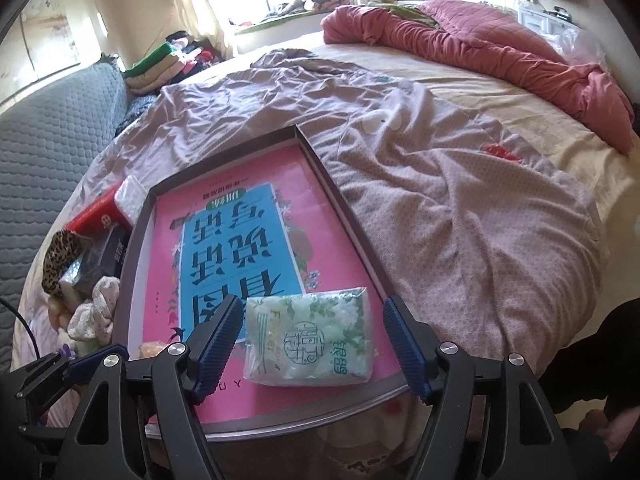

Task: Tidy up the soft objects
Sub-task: 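Release the tissue pack with the right tool while the left tool releases the bread bag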

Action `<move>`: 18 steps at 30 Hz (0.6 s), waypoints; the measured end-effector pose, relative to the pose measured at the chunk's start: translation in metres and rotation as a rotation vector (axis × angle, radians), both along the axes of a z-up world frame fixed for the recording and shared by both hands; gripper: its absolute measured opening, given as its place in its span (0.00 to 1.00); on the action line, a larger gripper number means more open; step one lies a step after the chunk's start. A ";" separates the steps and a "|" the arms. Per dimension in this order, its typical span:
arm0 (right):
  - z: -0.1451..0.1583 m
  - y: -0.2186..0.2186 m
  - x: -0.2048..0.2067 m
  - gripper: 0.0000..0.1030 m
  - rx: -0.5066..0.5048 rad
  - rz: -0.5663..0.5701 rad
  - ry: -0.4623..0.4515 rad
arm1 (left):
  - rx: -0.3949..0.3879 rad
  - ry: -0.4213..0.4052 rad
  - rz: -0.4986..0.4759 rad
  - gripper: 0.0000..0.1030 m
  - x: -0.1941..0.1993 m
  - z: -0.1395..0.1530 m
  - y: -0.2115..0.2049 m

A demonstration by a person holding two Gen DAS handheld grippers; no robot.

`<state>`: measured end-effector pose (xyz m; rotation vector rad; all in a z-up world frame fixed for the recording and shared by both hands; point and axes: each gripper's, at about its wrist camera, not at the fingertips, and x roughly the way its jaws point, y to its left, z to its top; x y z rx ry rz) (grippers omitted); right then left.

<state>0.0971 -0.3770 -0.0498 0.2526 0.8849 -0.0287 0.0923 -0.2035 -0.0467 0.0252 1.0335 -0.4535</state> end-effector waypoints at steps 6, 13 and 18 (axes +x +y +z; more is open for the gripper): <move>0.007 0.000 -0.002 0.72 -0.012 -0.010 -0.015 | 0.001 -0.016 0.000 0.65 -0.006 0.008 0.004; 0.022 0.007 -0.006 0.72 -0.033 0.005 -0.044 | -0.003 -0.055 0.011 0.68 -0.015 0.025 0.012; 0.033 0.015 -0.008 0.72 -0.050 0.015 -0.067 | -0.005 -0.072 0.028 0.70 -0.019 0.034 0.021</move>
